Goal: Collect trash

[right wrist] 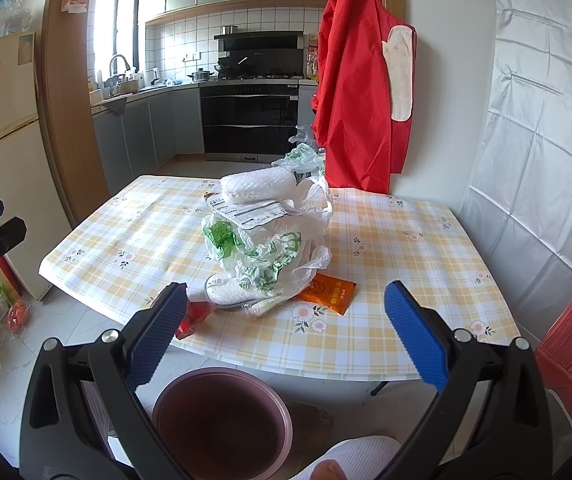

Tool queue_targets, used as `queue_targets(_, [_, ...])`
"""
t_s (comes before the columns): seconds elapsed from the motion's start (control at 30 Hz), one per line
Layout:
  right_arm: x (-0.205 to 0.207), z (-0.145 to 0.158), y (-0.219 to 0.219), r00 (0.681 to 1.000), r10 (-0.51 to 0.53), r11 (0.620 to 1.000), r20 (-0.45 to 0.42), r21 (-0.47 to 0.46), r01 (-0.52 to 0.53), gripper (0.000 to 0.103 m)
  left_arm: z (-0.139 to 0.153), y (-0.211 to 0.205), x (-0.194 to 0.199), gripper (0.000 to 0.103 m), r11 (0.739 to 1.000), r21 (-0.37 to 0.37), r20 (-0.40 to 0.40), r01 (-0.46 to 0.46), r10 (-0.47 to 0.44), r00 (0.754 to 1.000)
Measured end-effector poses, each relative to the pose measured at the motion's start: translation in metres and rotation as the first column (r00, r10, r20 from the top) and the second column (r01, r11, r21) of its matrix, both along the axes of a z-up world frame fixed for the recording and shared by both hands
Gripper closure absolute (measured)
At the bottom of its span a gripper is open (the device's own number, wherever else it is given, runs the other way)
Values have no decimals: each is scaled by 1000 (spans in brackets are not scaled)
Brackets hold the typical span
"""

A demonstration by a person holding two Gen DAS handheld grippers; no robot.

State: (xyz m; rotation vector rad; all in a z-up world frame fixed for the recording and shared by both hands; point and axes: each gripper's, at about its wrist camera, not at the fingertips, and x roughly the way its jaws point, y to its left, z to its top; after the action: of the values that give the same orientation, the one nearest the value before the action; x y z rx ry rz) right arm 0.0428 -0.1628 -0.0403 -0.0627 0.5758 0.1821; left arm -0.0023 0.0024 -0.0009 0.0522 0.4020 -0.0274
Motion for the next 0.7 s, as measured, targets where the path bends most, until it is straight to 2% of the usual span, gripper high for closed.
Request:
queue_targets(0.17, [6, -8, 1, 1000, -7, 1000, -25, 4, 7, 6, -3, 2, 4, 5, 1000, -17, -17, 13, -13, 1000])
queue_targets(0.33, [20, -29, -3, 996, 4, 1000, -90, 24, -2, 6, -20, 5, 20, 5, 999, -44, -66, 2, -5, 998])
queue_targets(0.5, [37, -61, -1, 988, 4, 1000, -157, 14, -2, 6, -46, 15, 39, 5, 991, -132, -116, -4, -12, 993])
queue_targets(0.63, [51, -81, -5, 981, 11, 999, -194, 49, -1, 6, -74, 26, 57, 5, 989, -136, -186, -49, 23, 982])
queue_targets(0.7, [59, -93, -4, 977, 25, 998, -214, 62, -12, 6, -90, 28, 65, 5, 990, -134, -228, -37, 6, 974])
